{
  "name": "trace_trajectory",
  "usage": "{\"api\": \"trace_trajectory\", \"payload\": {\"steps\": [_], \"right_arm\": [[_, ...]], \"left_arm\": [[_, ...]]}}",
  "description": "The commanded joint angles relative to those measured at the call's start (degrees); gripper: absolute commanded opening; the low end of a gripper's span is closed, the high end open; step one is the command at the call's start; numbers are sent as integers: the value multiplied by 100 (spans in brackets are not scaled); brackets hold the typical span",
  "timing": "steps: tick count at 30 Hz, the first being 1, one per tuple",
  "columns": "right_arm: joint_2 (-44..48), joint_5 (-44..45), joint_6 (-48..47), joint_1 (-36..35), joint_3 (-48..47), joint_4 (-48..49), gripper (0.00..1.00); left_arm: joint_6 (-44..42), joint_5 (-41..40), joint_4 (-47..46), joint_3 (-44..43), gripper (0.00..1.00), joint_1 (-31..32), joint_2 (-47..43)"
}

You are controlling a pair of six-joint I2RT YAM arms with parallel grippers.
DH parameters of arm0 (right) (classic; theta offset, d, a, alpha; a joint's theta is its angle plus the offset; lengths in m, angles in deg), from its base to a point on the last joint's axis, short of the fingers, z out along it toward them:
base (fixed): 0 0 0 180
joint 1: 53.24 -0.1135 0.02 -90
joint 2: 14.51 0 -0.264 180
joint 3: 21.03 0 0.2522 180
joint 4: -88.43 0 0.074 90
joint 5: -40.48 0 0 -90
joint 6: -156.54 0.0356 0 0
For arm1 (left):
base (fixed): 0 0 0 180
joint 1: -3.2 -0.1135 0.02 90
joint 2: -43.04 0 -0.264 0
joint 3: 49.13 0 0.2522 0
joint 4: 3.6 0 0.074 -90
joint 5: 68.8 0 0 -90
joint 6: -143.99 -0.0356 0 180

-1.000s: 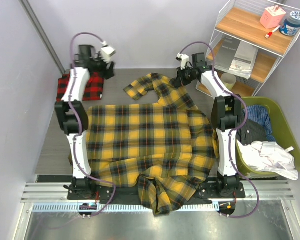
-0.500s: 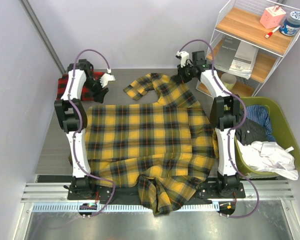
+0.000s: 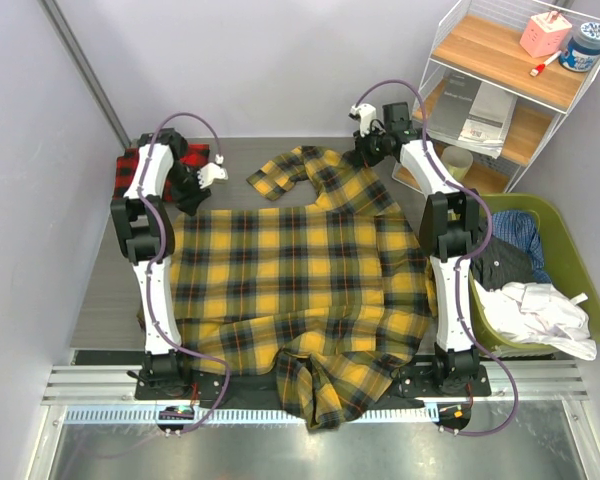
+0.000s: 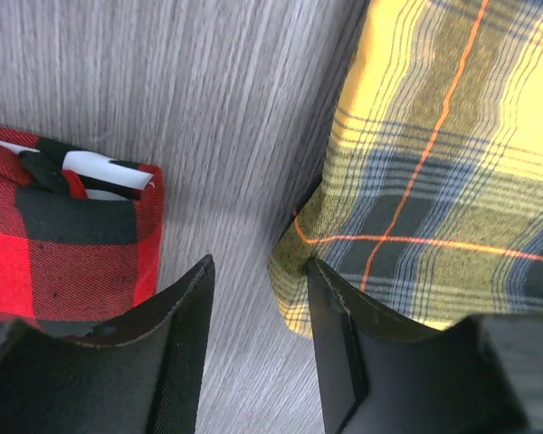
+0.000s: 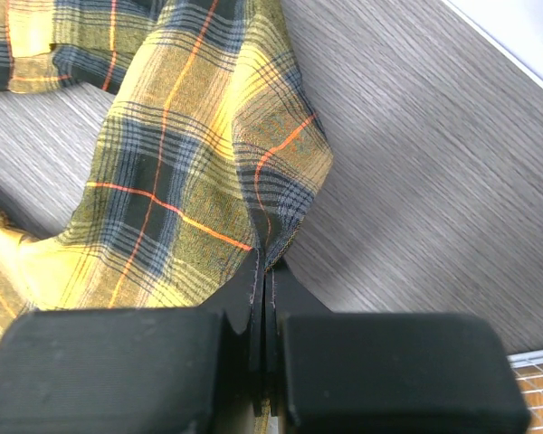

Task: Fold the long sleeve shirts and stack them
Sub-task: Flatten the shirt out

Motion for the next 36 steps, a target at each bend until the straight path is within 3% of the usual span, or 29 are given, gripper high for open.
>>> {"api": "trace_trajectory", "payload": {"steps": [1,5,10,12,25,32,36], "right_arm": [[20,180,-138,-17,-352,195,1],[-7,215,-129,-8,-379,265,1],[-50,435,-112,-8,-527,502,1],[-51,479,-85,-8,-616,537,1],[300,488,-76,1,-722,801,1],[951,479,-243,-8,-90,784,1],[1407,321,-296,-8,428,573,1]], "left_arm": [[-298,-159,1217,-33,46,-39,42],[-307,-238,1103,99,39,-39,42],[-158,-159,1296,-322,7,-39,235],[-35,-159,1261,-410,1,-47,227],[810,105,-13,-481,0,-364,-485],[994,-97,-1137,722,0,-373,-1293],[977,-45,-1315,1136,0,-355,-1636]]}}
